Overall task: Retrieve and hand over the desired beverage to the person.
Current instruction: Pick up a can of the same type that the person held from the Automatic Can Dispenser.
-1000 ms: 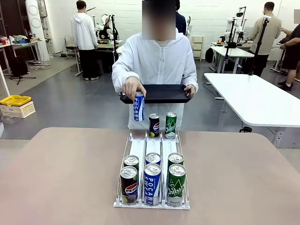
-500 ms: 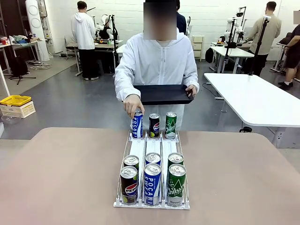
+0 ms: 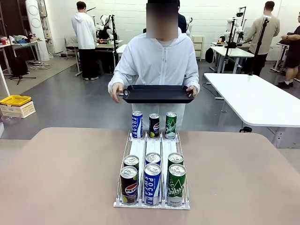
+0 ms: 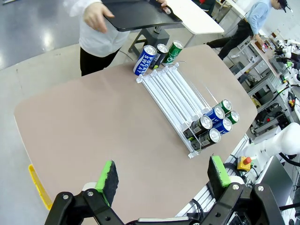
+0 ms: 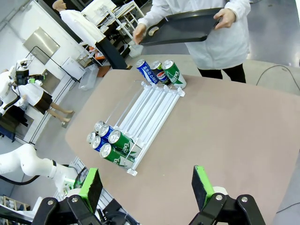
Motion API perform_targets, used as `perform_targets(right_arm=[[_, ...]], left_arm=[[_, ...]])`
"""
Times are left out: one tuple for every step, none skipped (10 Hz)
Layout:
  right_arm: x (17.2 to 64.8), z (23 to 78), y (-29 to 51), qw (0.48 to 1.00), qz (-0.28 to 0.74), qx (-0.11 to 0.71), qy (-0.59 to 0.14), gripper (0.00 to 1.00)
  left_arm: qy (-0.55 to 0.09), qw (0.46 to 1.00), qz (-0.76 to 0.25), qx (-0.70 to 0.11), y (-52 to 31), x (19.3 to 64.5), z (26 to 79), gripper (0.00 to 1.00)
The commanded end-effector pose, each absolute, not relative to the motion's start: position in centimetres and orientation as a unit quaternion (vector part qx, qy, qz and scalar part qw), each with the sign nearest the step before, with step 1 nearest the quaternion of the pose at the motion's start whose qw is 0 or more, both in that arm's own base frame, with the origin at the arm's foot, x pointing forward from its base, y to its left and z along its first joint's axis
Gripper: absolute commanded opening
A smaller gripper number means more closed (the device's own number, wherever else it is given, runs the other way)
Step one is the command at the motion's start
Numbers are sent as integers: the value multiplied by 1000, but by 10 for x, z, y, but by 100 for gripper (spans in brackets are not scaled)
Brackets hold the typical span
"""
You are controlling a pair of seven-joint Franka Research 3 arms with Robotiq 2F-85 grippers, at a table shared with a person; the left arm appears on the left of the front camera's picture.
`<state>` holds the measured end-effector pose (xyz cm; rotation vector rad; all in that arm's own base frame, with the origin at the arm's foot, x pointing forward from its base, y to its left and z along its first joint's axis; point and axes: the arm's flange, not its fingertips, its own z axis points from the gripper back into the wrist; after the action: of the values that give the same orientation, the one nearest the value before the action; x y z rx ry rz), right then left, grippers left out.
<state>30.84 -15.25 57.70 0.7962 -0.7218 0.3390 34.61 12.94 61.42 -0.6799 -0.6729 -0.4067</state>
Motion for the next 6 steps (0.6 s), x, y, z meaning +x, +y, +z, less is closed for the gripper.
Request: perform_targets(right_arm=[[312,577,-153,836,165,387,-352,100],[312,577,-153,836,165,387,-352,100],[312,577,-153,836,165,387,-352,100],[312,577,-153,836,165,387,-352,100],[312,577,-153,836,165,387,-352,100],[312,577,-153,836,165,387,-352,100]], left_arm=[[-326,863,-202,-329,132,347,615,100],[-326,863,-202,-329,132,347,615,100],[-326,863,-202,-329,132,347,615,100],[-321,868,-194,-325,129,346,614,100],[-314,870,-210,-318,83,349,628,100],[-294,874,-252,-295,33,348,640,100]])
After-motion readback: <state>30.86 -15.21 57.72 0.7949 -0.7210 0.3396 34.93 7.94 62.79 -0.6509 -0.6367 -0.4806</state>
